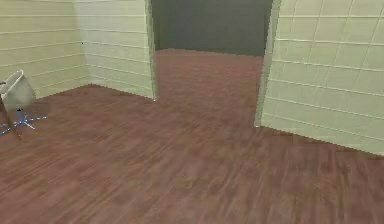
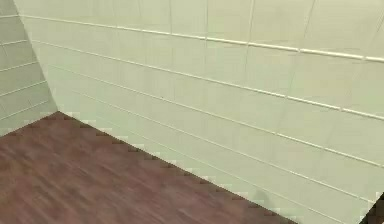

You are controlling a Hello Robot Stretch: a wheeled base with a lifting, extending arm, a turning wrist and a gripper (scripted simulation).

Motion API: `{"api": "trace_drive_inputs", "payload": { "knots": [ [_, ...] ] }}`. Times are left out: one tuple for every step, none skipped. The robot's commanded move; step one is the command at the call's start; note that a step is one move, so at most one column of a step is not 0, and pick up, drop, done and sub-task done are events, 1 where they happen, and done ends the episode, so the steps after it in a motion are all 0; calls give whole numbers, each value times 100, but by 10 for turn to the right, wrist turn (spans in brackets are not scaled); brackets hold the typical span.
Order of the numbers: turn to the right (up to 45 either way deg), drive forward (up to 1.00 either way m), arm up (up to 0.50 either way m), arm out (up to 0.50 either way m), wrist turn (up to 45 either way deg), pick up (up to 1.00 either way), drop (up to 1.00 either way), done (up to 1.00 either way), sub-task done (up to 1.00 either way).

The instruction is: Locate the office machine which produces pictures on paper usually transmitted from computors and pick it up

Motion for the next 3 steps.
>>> {"api": "trace_drive_inputs", "payload": {
  "knots": [
    [0,100,0,0,0,0,0,0,0],
    [0,100,0,0,0,0,0,0,0],
    [30,0,0,0,0,0,0,0,0]
  ]
}}
